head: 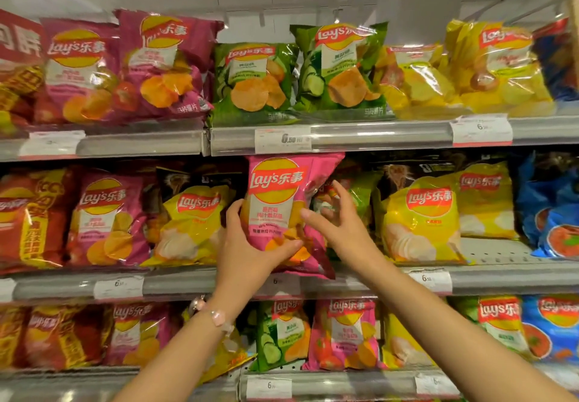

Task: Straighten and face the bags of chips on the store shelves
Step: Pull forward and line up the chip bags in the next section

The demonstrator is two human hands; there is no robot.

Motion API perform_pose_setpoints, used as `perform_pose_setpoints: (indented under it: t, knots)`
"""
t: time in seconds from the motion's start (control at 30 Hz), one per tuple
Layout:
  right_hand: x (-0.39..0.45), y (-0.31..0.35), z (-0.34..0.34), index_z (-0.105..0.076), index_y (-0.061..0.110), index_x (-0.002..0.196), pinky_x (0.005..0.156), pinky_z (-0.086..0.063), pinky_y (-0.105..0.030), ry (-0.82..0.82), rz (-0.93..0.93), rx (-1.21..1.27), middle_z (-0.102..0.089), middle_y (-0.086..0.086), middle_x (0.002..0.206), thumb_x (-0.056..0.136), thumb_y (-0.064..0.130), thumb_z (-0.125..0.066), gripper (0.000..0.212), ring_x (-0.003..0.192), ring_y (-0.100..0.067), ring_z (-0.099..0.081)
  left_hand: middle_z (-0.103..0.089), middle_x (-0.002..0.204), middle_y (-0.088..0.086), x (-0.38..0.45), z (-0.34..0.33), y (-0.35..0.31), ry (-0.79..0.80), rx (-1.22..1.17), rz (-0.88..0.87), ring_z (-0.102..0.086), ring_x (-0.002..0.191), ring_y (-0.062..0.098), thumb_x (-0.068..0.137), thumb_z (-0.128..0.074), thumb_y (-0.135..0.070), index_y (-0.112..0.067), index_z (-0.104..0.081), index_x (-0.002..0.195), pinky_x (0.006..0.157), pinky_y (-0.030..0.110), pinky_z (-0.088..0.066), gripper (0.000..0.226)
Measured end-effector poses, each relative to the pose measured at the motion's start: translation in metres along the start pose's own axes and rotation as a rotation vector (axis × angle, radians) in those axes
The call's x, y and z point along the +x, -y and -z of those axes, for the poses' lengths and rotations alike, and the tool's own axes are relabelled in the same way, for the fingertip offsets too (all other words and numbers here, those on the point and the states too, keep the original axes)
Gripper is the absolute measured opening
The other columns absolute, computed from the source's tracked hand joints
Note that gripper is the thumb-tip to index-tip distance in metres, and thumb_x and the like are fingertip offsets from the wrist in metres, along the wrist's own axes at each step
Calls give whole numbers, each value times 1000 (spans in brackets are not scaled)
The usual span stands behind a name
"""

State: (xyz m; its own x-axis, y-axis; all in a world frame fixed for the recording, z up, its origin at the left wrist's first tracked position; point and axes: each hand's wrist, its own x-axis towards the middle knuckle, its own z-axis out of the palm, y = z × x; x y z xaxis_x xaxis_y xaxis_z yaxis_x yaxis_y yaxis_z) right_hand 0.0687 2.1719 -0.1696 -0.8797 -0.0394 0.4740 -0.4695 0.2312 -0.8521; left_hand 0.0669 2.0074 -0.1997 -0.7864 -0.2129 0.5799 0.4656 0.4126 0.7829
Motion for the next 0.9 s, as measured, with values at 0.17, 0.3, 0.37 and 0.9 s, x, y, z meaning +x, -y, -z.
perform_pose_setpoints:
  t: [0.17,0.3,0.37,0.9]
  knots:
    - [13,0,-3,-31,23,136,76,-43,-5,87,-81,146,-54,13,124,71,24,-82,83,113,-2,-53,-46,109,-25,-11,-5,-8,8,59,-25,-44,88,-18,53,-91,-37,-26,-32,138,66,-1,-36,104]
    - [19,-11,-3,-48,21,116,59,-48,-8,122,-149,323,-67,4,107,65,8,-84,63,94,-8,-65,-49,112,-23,-14,3,-1,122,-30,-9,-48,96,-25,45,-94,-38,-32,-33,128,73,-2,-39,104]
    - [21,-13,0,-55,24,109,65,-52,-17,142,-163,373,-70,-1,104,66,3,-82,55,95,-15,-67,-56,115,-5,-8,10,4,146,-98,62,-58,100,-3,46,-91,-50,-33,-38,126,73,9,-46,97]
    - [24,-9,-27,-55,20,113,69,-58,-30,405,-262,482,-75,-6,95,66,4,-75,54,87,-22,-72,-74,101,11,21,45,7,260,-532,364,-72,91,23,69,-71,-27,-8,-63,113,70,31,-58,48]
